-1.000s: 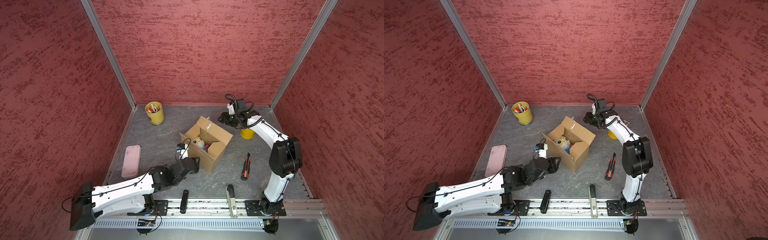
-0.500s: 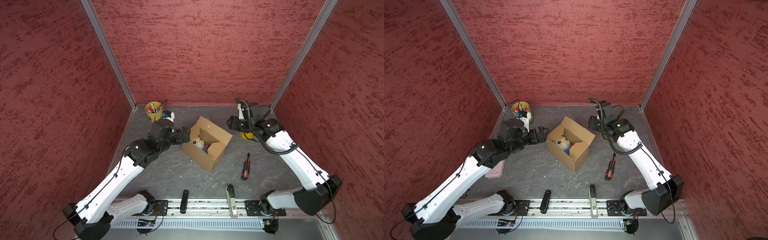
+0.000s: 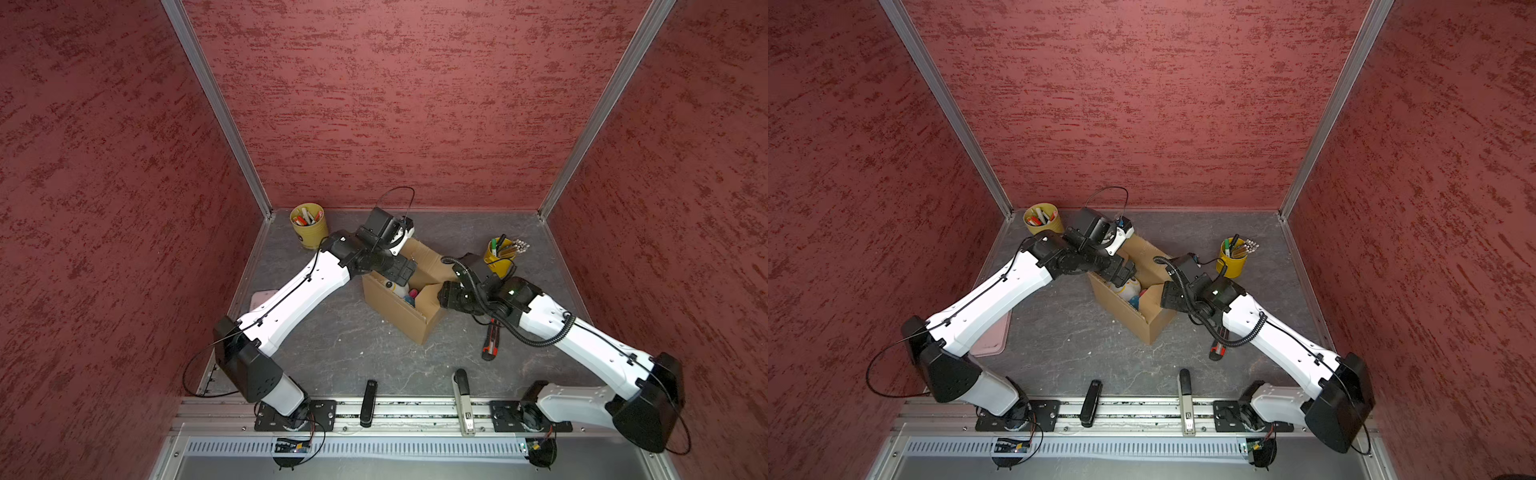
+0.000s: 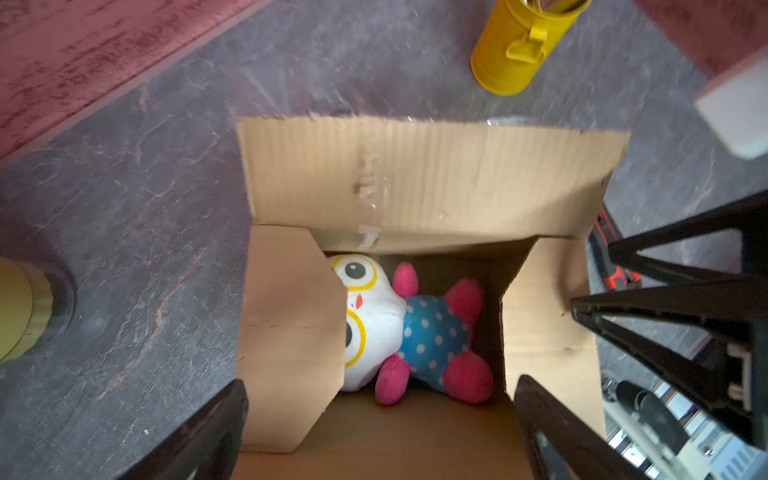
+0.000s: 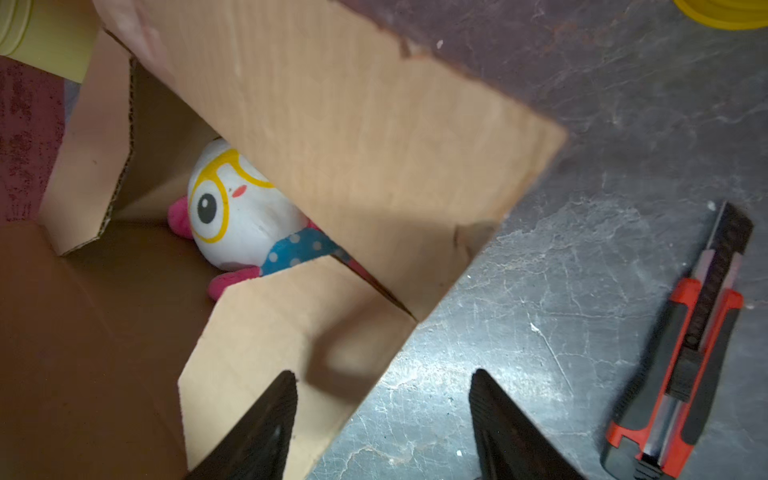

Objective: Unpack the express box

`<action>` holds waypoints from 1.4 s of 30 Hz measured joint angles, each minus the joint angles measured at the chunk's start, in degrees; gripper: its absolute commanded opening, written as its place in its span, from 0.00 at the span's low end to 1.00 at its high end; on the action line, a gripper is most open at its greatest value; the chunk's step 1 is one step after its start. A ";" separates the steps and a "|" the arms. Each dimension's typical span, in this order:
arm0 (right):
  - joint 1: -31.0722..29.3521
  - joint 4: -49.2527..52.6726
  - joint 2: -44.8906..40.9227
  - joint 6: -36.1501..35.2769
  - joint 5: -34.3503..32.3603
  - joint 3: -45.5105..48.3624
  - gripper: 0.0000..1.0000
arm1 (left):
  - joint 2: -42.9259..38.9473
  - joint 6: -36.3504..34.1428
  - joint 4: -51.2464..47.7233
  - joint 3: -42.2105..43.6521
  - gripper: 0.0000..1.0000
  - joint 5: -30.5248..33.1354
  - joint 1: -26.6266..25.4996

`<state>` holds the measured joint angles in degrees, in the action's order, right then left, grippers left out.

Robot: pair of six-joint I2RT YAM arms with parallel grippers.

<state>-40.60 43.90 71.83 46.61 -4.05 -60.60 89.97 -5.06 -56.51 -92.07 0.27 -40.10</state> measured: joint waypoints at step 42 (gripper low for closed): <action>-0.20 -11.91 3.04 3.65 1.88 5.90 0.70 | -0.57 -11.06 8.13 8.70 1.00 27.21 3.93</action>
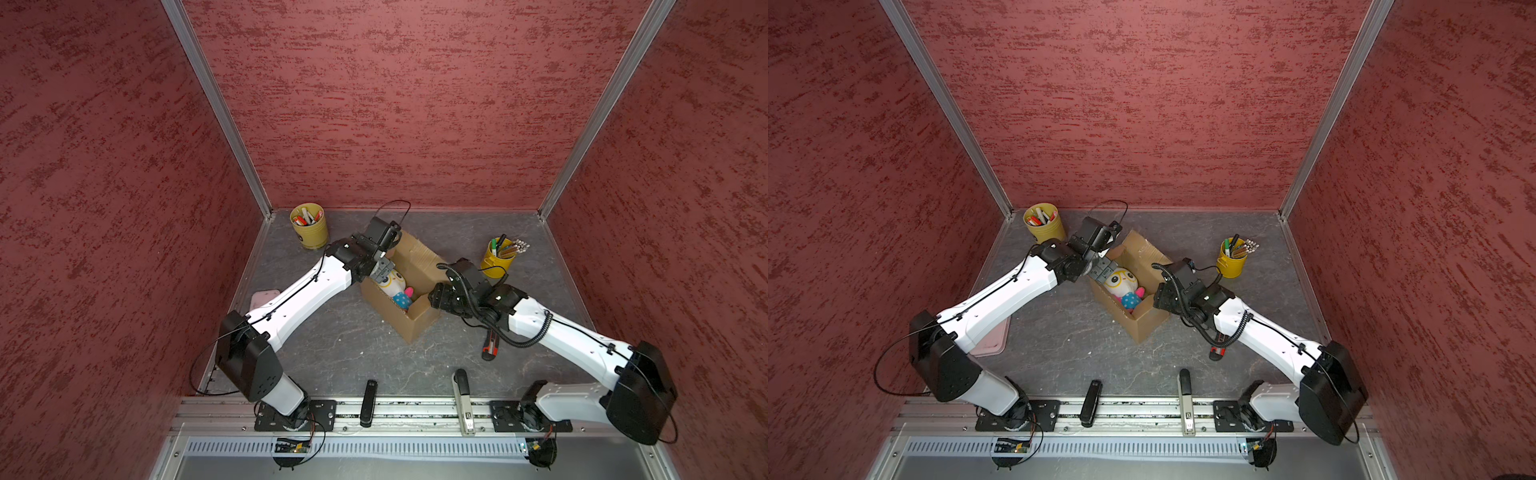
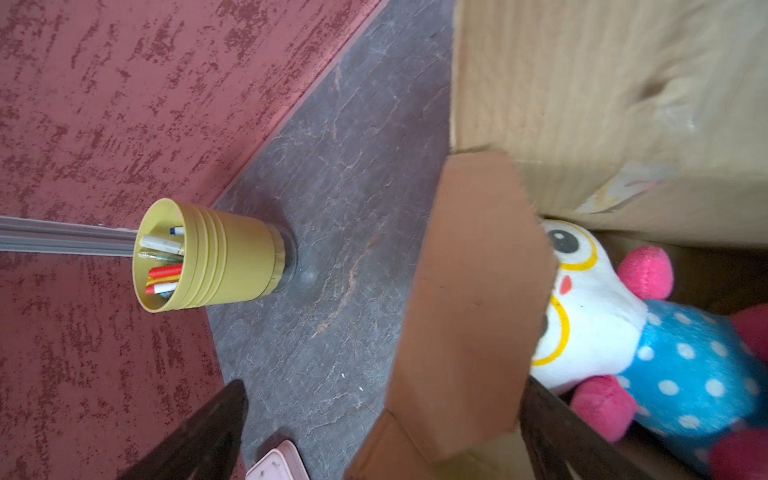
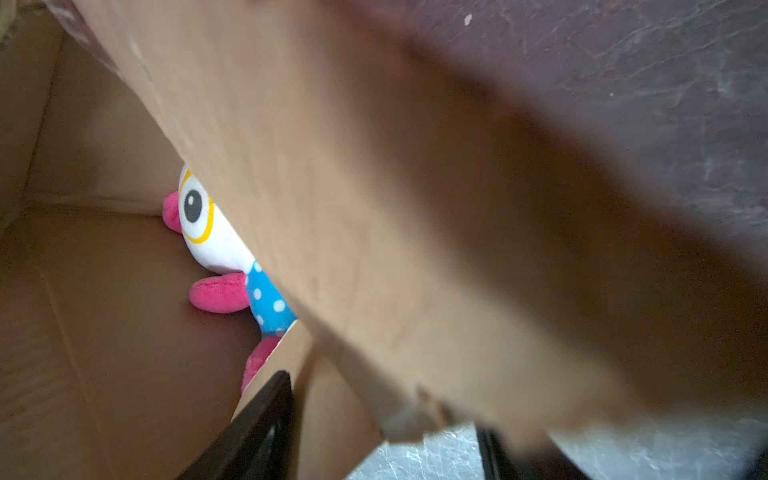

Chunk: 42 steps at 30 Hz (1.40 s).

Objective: Unpack the express box

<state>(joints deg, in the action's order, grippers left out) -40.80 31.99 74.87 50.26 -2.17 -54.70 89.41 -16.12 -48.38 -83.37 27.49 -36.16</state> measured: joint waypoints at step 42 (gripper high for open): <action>8.68 0.26 9.73 -12.98 5.01 -8.17 0.74 | -7.34 22.84 -0.39 11.19 1.00 -18.62 10.01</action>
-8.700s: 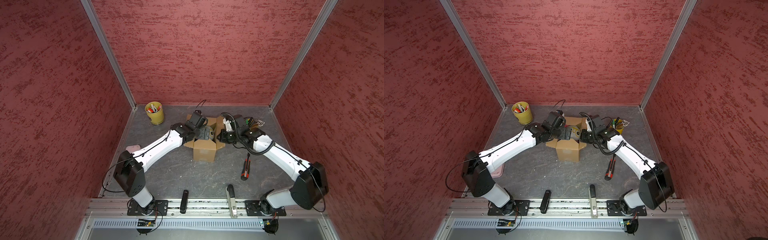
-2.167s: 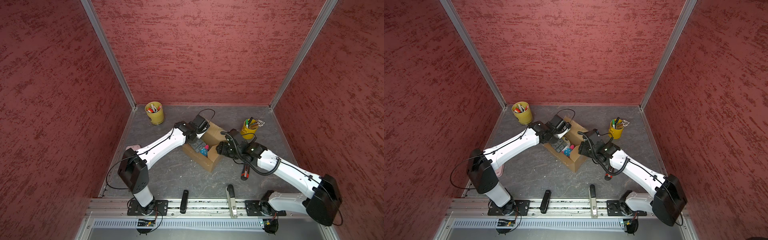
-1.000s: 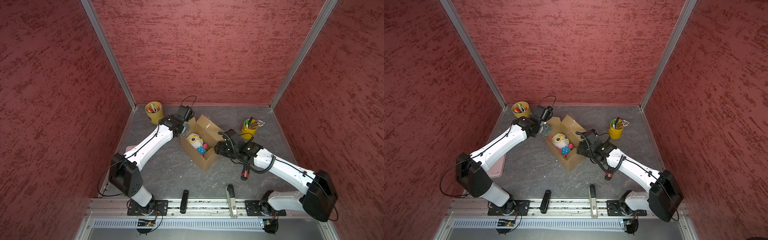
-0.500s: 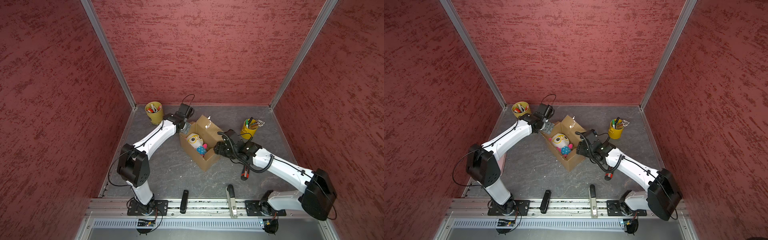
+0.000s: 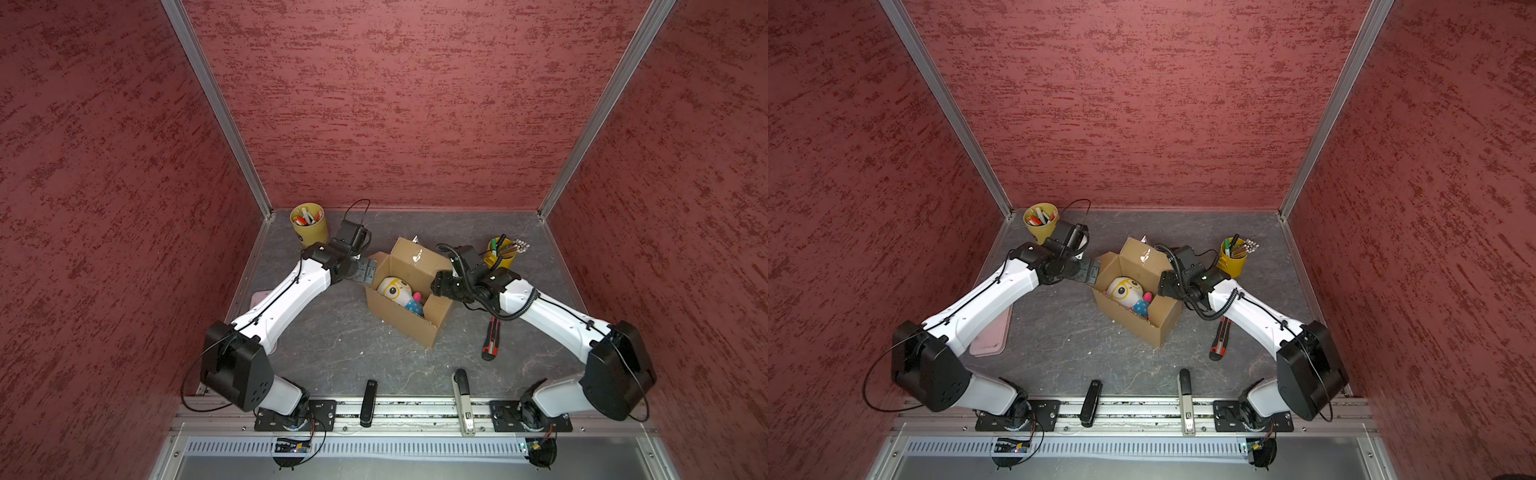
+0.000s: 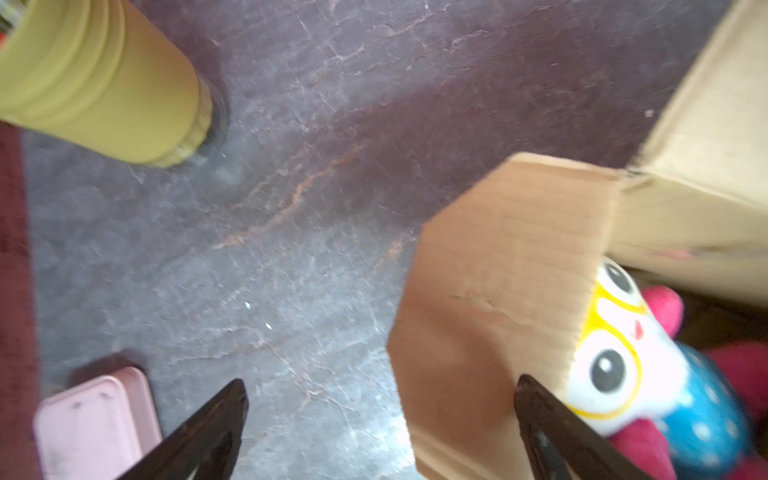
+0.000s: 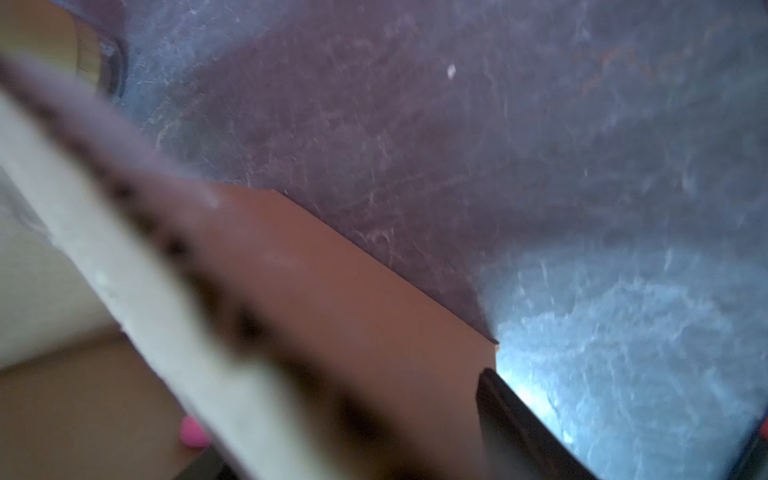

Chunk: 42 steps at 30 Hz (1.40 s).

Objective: Unpack the express box

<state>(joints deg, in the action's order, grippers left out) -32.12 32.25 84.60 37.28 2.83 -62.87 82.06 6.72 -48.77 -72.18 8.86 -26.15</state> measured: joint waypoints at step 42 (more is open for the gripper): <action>-5.84 30.25 12.70 -9.03 -11.69 -41.40 0.90 | -12.17 15.74 14.69 14.99 0.50 -11.32 1.33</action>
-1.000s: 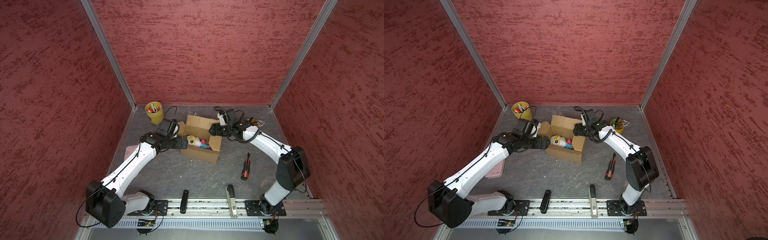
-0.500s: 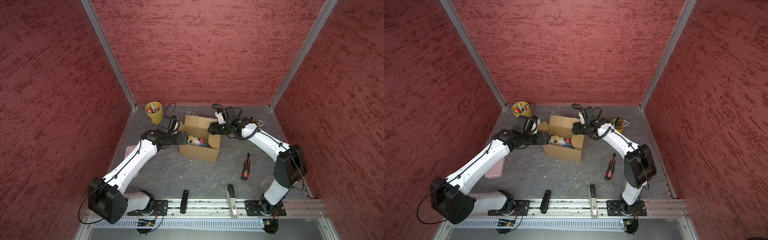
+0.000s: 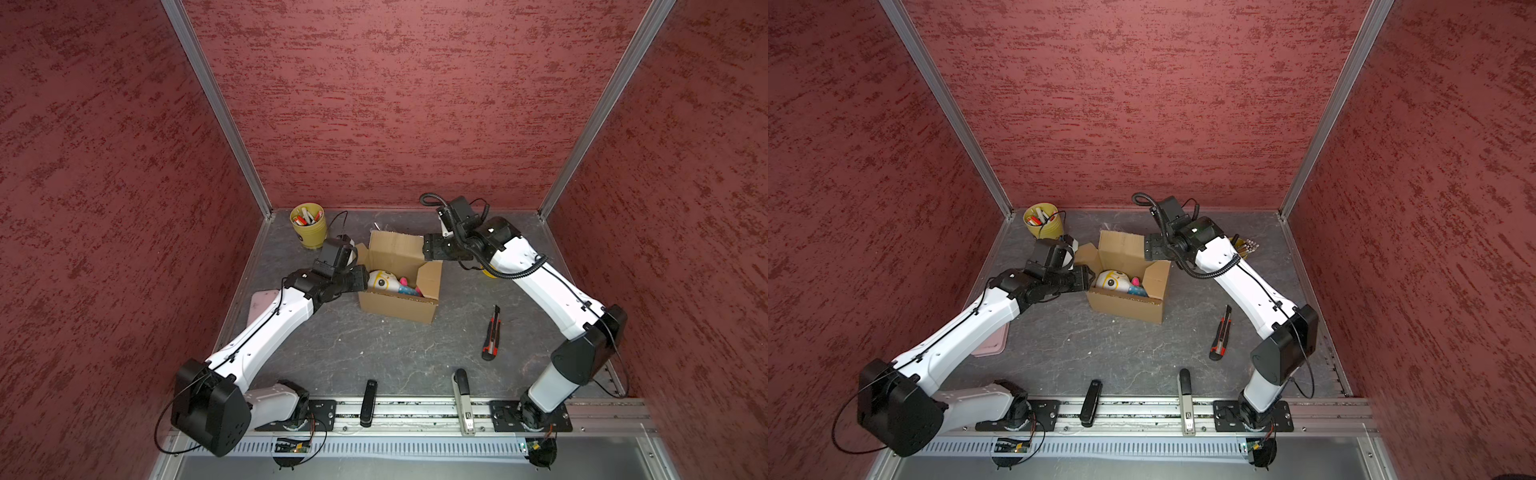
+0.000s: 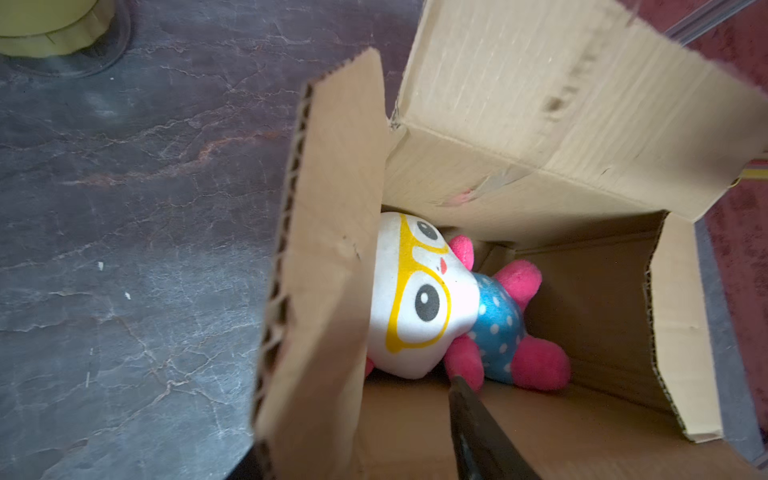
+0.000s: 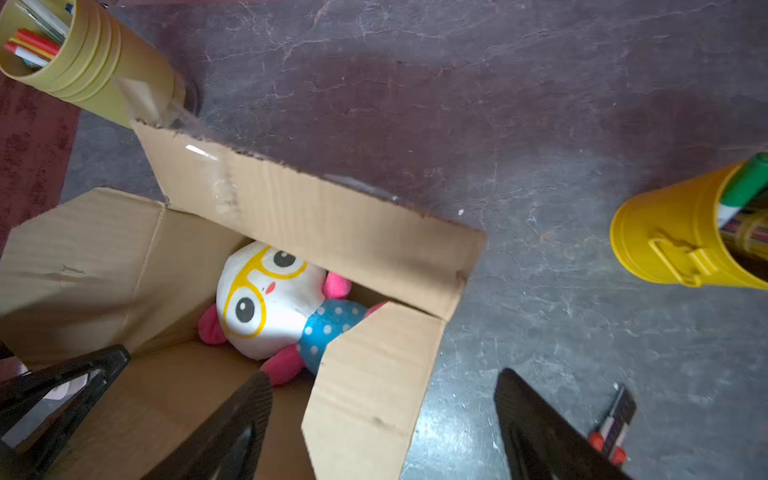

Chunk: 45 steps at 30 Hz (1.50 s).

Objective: Unpack the express box

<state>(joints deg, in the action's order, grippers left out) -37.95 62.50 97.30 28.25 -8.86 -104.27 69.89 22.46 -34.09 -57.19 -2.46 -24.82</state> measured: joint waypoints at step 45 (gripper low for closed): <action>-4.87 25.27 0.46 18.78 -22.71 5.77 0.96 | 0.00 3.89 11.65 6.73 0.51 -0.20 0.76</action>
<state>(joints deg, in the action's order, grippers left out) -42.83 87.77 97.76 47.03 -31.57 -98.50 69.89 26.35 -22.44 -50.46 -2.66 -24.05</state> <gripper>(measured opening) 0.964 0.506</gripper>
